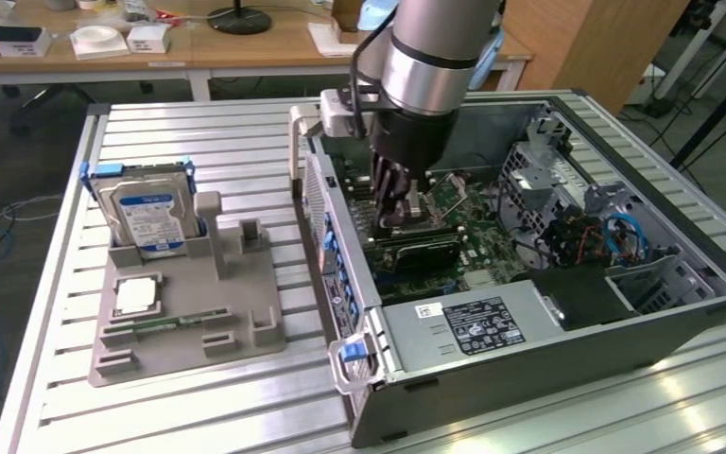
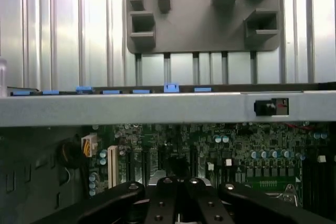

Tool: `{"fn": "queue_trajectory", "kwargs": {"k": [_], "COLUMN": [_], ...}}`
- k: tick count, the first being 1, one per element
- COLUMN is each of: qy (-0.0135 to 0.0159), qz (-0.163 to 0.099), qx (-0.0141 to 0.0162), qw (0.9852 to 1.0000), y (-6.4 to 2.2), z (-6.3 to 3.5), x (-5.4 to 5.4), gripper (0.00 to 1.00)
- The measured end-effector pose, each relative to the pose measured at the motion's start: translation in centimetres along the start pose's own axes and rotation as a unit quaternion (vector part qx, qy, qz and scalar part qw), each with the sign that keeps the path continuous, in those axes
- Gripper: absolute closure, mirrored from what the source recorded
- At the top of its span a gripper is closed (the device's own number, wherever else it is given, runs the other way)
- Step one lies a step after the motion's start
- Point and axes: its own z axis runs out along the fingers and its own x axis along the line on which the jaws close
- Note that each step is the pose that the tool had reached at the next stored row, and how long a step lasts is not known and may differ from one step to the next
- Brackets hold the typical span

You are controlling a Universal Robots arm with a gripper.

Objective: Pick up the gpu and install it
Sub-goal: 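Press down on the gpu until it lock into place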

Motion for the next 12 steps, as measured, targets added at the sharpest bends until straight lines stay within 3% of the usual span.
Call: {"fn": "queue_trajectory", "kwargs": {"k": [4,12], "qy": [-0.0156,-0.0159], "qz": [-0.006,-0.006], "qx": [-0.0005,-0.0008], "qw": [0.9999,0.9999], "y": [-0.74,-0.77], "z": [-0.81,-0.83], "x": [0.0,0.0], "gripper": [0.89,0.89]}}
